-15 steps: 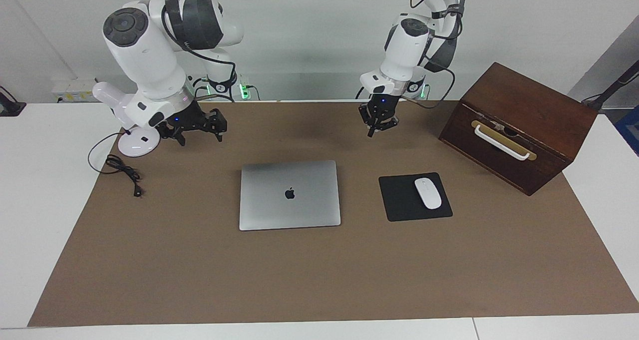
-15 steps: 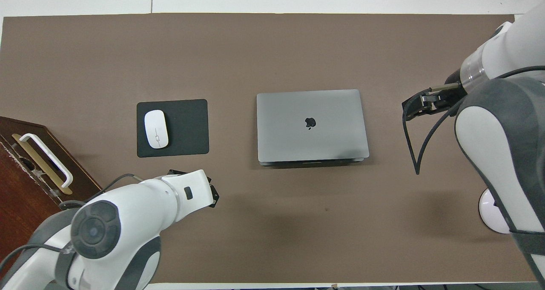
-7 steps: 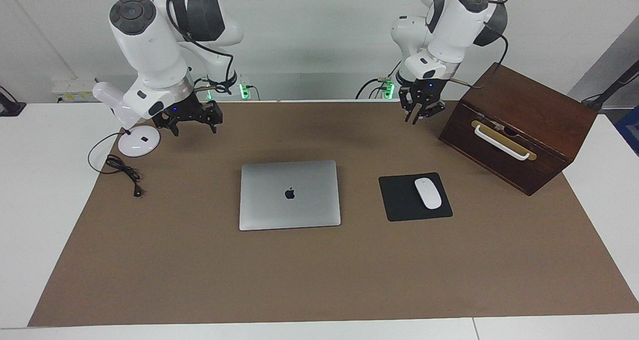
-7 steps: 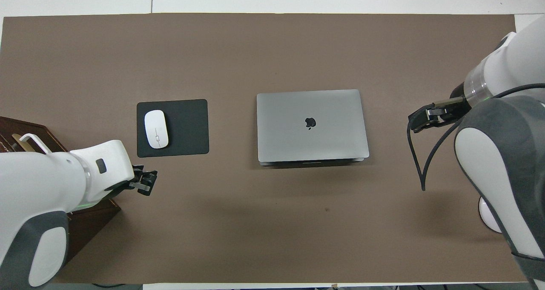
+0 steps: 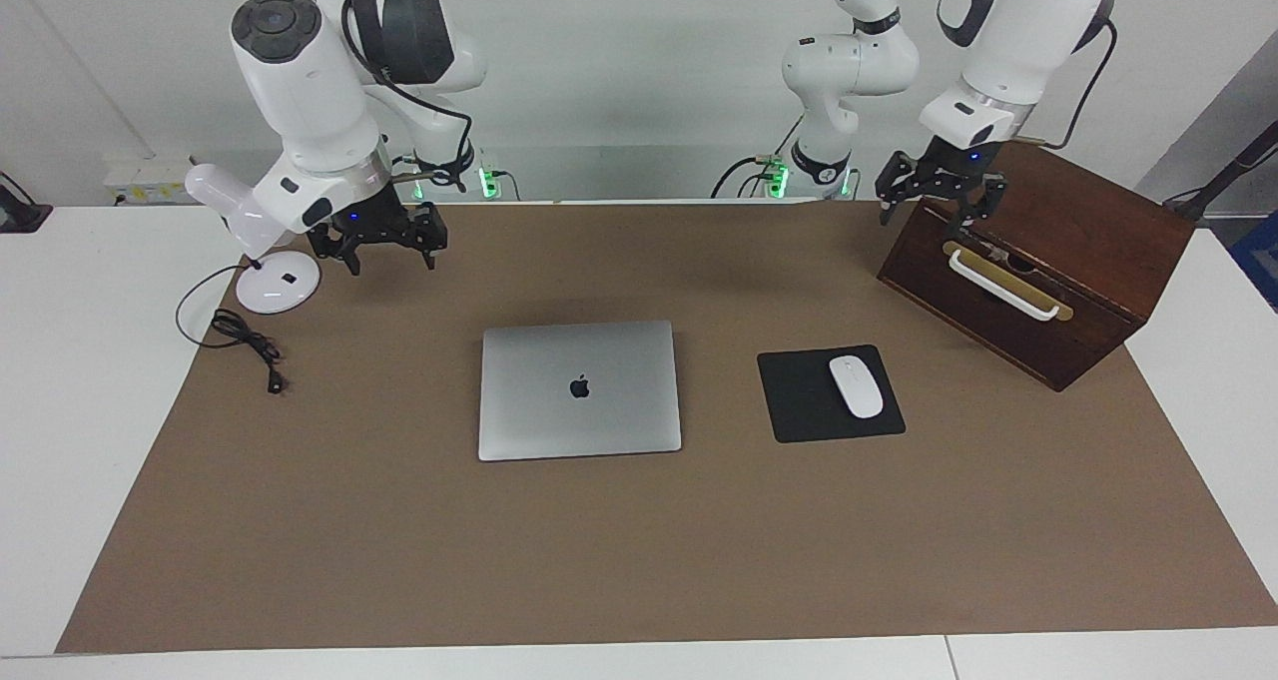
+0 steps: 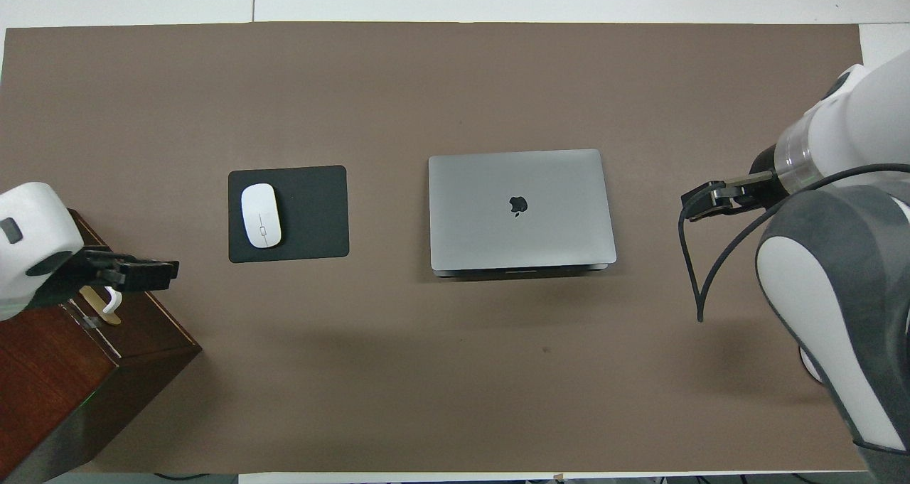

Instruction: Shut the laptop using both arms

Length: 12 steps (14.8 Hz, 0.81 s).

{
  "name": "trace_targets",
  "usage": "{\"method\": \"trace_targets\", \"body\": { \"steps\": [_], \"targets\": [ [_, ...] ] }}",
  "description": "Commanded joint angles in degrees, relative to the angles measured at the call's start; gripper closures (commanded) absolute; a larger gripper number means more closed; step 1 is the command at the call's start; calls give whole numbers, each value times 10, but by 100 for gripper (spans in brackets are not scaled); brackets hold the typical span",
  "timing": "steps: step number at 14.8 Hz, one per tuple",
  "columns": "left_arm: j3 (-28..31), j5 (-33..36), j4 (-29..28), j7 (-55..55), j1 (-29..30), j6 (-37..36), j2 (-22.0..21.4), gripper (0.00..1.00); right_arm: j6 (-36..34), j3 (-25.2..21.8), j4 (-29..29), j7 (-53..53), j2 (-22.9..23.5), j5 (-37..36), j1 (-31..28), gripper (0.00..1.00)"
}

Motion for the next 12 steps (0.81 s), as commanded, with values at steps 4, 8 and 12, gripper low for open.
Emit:
{"method": "trace_targets", "body": {
  "steps": [4,8,12],
  "targets": [
    [-6,9,169,-27,27,-78,97,0,15,7,-14,-14,-12,-6,-19,0],
    [-5,8,197,-41,28,-89,121,0,22,6,-8,-10,-12,-4,-15,0],
    [-4,13,255,-60,37,-114,173,0,23,2,-1,-15,-11,-4,-22,0]
  ]
}}
